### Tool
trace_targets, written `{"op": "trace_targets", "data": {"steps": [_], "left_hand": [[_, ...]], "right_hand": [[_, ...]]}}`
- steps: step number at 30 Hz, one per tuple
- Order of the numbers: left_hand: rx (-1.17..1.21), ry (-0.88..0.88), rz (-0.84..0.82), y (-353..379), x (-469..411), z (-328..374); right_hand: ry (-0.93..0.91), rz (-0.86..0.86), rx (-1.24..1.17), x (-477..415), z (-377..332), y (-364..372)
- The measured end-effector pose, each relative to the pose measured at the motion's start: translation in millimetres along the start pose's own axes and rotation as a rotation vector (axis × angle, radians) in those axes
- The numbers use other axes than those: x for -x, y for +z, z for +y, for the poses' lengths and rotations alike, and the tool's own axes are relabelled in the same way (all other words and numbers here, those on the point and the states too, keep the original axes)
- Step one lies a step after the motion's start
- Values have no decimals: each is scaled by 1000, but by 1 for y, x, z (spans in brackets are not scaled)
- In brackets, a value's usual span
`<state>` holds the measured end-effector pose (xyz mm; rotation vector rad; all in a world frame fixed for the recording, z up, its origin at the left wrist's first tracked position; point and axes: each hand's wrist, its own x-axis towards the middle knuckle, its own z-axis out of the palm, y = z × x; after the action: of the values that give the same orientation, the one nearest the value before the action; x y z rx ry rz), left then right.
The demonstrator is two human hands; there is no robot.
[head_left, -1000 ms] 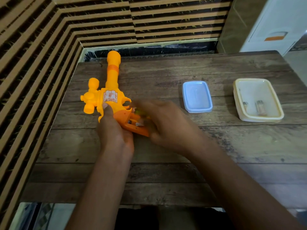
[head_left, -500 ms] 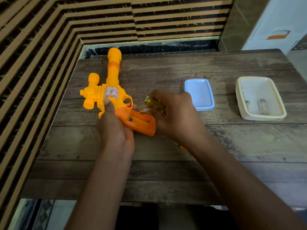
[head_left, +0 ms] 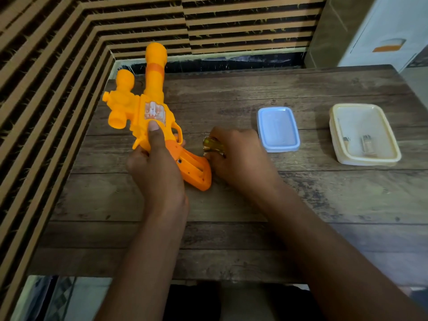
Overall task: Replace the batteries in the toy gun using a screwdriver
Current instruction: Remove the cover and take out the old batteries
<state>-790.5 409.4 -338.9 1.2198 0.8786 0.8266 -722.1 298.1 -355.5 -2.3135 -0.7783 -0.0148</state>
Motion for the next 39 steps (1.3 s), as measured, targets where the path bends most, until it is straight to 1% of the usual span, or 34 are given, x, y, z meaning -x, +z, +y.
{"op": "trace_targets", "data": {"steps": [3,7,12,14,16,20,24,31,33,36,39], "left_hand": [[-5,16,17,0,-1,-1],[-40,54,21,0,0,0],[-82,137,10,0,1,3],[-82,131,22,0,-1,3],[-69,110,25,-1,-3,2],[-73,62,35,0,-7,-1],[-47,18,52,1,-4,3],[-56,-51,37,-6,-6,10],[-52,-60,44,-8,-9,11],[-52,-76,51,-9,-12,11],[-37,-100,73,-9,-15,9]], "right_hand": [[-100,100,-77,1,0,2],[-208,157,-131,4,-3,4],[-263,245,-130,2,-4,7],[-269,285,-143,1,-5,7],[-272,290,-146,1,-7,5],[-287,254,-140,5,-9,2],[-340,224,-125,2,-14,0],[-405,179,-50,-36,-12,3],[-415,107,7,-59,-8,8],[-444,-47,152,-88,1,20],[-428,-206,268,-105,0,30]]}}
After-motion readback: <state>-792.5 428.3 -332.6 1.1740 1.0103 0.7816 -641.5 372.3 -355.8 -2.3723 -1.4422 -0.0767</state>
